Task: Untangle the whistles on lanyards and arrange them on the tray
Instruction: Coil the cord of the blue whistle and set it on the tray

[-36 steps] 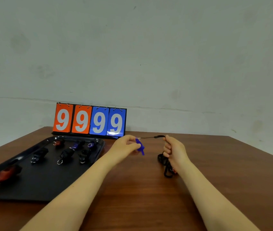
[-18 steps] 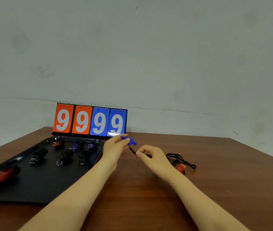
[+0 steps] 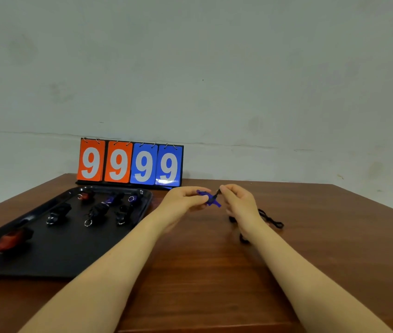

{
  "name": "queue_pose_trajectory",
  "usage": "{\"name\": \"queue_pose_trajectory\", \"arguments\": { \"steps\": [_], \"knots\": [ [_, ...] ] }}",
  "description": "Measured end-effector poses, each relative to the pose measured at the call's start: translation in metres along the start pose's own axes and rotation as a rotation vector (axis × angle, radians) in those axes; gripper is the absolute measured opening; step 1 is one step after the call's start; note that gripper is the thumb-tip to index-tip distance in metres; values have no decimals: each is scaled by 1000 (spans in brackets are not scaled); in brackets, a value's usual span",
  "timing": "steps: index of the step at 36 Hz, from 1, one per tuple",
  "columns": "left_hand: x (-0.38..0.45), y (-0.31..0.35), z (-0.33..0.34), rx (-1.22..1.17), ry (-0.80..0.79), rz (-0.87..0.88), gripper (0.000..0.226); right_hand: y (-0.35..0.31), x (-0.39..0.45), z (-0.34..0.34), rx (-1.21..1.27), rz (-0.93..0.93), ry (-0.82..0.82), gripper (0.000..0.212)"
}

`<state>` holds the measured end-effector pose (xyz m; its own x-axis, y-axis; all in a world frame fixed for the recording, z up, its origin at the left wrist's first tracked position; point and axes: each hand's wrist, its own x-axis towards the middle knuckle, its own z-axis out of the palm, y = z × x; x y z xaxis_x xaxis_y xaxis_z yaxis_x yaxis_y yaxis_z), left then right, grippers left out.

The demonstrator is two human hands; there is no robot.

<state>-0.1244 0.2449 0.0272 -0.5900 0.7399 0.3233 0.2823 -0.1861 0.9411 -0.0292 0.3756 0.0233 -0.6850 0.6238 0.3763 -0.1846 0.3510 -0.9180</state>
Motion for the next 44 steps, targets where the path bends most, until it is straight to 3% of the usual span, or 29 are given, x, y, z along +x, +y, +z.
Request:
{"name": "queue_pose_trajectory", "arguments": {
  "steps": [5,10,13,16,20,24,28,33,39,44],
  "knots": [
    [-1,1,2,-232,-62,-39,21,-2,-2,1,75,12,-91,24],
    [1,-5,7,-420,-24,-56,22,2,-1,2,156,87,-178,25],
    [3,-7,10,-561,12,-52,22,5,-2,4,75,52,-190,24],
    [5,-8,11,-625,75,-33,23,8,-6,7,-157,-106,-225,27],
    [6,-14,9,-469,191,-28,27,14,-6,14,-443,-218,-278,27],
    [9,-22,2,-86,281,14,24,16,-6,17,-621,-232,-326,30],
    [13,-22,-1,58,256,67,26,13,-6,17,-619,-252,-317,30],
    [13,-24,-4,337,186,108,32,6,-7,12,-363,-174,-250,23],
    [10,-18,-1,388,67,108,30,3,-4,4,-194,-105,-169,27],
    [3,-11,6,118,-51,27,31,3,-1,-1,-107,-63,-115,24]
  ]
}}
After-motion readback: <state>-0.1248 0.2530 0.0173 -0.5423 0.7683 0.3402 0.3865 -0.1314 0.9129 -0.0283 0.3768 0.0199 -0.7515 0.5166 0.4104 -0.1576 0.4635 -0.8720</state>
